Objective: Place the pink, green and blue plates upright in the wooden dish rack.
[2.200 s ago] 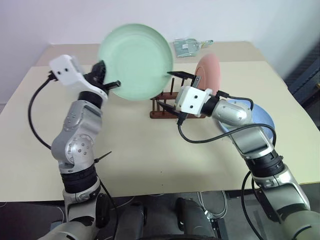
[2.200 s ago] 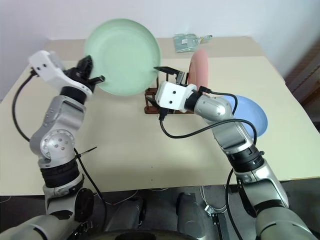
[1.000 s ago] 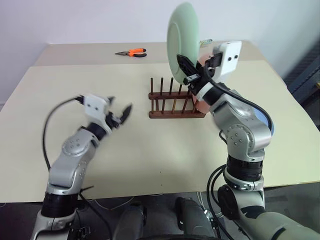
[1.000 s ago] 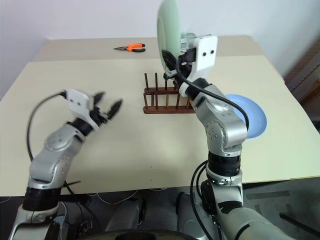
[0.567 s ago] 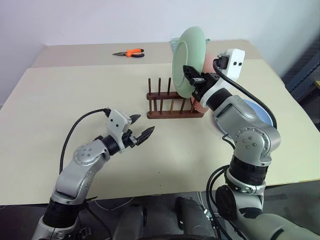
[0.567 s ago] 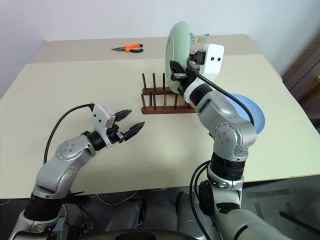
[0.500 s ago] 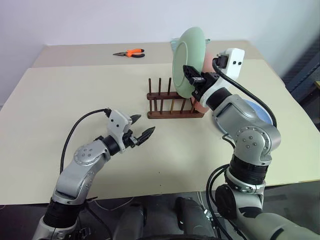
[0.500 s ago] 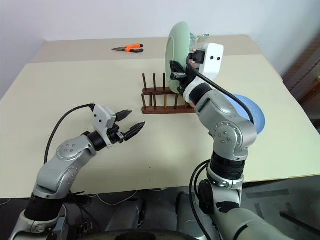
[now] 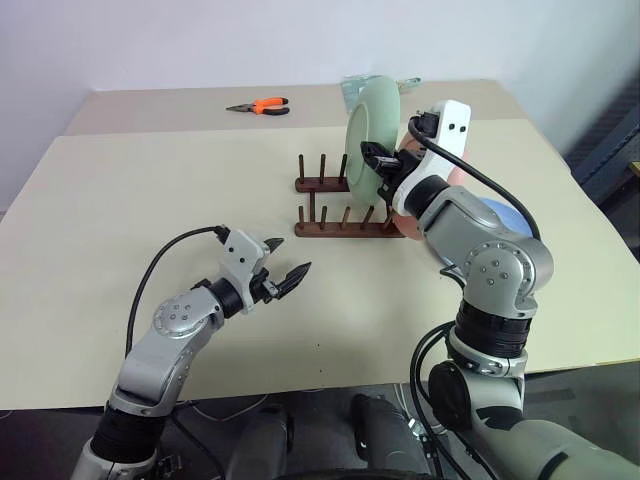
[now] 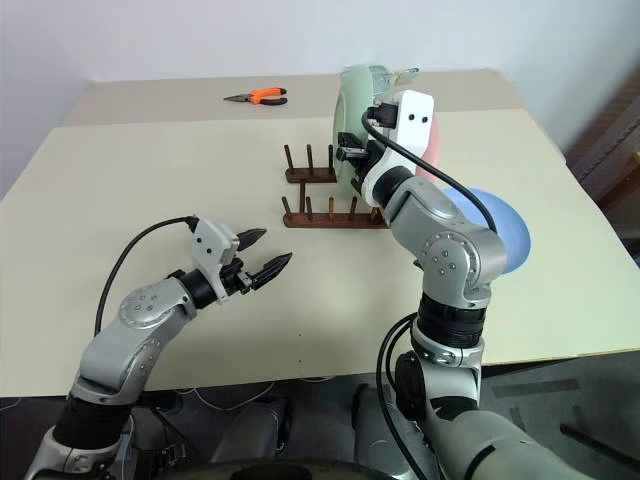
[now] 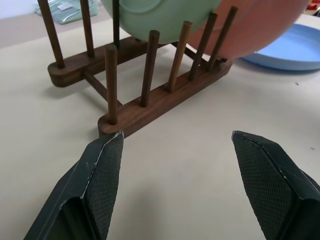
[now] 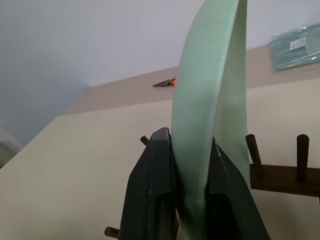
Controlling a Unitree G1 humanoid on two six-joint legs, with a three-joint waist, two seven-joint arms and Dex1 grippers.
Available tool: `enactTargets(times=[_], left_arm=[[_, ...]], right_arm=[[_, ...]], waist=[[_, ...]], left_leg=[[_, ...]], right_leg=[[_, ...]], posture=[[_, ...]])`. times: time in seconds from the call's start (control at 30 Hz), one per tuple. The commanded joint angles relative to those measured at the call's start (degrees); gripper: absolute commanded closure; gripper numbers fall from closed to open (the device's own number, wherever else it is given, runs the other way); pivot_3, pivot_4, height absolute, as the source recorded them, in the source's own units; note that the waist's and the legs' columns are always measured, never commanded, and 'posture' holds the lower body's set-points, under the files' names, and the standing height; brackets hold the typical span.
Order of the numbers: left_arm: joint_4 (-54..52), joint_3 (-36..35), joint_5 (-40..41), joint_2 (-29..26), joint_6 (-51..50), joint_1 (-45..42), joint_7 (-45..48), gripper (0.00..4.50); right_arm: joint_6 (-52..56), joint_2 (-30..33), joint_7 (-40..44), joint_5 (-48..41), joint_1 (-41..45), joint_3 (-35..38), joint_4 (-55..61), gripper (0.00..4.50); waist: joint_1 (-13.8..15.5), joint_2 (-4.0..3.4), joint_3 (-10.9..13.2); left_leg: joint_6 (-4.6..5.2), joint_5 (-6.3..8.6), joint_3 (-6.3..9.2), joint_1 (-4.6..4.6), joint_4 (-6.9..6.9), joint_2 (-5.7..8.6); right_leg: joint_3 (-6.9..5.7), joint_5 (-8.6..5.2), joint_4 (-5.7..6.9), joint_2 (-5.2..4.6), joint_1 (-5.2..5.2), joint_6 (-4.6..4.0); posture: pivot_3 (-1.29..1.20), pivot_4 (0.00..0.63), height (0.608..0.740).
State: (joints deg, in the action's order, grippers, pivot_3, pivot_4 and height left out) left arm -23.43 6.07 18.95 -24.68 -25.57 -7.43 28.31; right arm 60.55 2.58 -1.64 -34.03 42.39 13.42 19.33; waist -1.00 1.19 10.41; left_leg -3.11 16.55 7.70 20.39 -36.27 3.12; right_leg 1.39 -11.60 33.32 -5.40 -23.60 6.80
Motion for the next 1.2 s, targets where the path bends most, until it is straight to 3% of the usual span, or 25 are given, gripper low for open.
enactTargets(times=[0.03, 0.3, 0.53, 0.93, 1.13, 1.2], left_arm=[[-1.9, 0.1, -0.8, 0.2, 0.8, 0.2, 0.0, 0.96], [-1.6, 0.4, -1.8, 1.0, 0.9, 0.0, 0.4, 0.96], [-1.5, 0.2, -2.2, 1.2, 0.8, -0.1, 0.8, 0.96], [-1.0, 0.3, -2.6, 1.2, 0.8, -0.8, 1.7, 0.96], [-0.6, 0.3, -2.8, 1.3, 0.8, -1.2, 1.9, 0.96], [-0.6, 0.3, -2.3, 1.5, 0.4, -1.1, 2.2, 0.89]], right_arm=[[-0.6, 0.4, 0.3, -0.9, 2.3, -0.4, 0.9, 4.50], [-0.9, 1.4, 0.6, -1.1, 5.3, -0.4, 0.2, 4.50], [2.4, -1.7, -3.7, -3.8, 6.9, 2.1, 2.7, 4.50], [6.2, -5.4, -10.0, -4.3, 3.1, 3.0, 5.4, 4.50], [3.2, -3.1, -7.5, -2.1, 3.5, 0.4, 2.4, 4.50], [0.9, -0.6, -4.8, -0.2, 3.8, -2.2, 1.3, 3.56]], waist=[[0.0, 0.00, 0.0], [0.0, 0.00, 0.0], [0.0, 0.00, 0.0], [-0.1, -0.01, 0.0], [-0.1, -0.02, 0.0], [-0.1, -0.02, 0.0]], left_leg=[[0.00, 0.00, 0.00, 0.00, 0.00, 0.00], [0.00, 0.00, 0.00, 0.00, 0.01, 0.00], [0.00, 0.00, 0.00, 0.00, 0.00, 0.00], [0.00, 0.00, 0.00, 0.01, 0.03, -0.01], [0.00, 0.00, 0.00, 0.01, 0.02, -0.02], [0.00, 0.00, -0.01, 0.02, 0.02, -0.01]], right_leg=[[0.00, 0.00, 0.00, 0.00, 0.00, 0.00], [0.00, 0.00, 0.00, 0.00, 0.00, 0.00], [0.00, 0.00, 0.00, 0.00, -0.01, 0.00], [0.00, 0.00, 0.01, 0.01, -0.04, 0.00], [0.00, 0.00, 0.01, 0.02, -0.04, 0.00], [0.00, 0.00, 0.01, 0.02, -0.04, 0.00]], posture=[[0.00, 0.150, 0.740], [0.00, 0.150, 0.740], [0.00, 0.150, 0.740], [0.00, 0.150, 0.740], [0.00, 0.150, 0.740], [0.00, 0.150, 0.740]])
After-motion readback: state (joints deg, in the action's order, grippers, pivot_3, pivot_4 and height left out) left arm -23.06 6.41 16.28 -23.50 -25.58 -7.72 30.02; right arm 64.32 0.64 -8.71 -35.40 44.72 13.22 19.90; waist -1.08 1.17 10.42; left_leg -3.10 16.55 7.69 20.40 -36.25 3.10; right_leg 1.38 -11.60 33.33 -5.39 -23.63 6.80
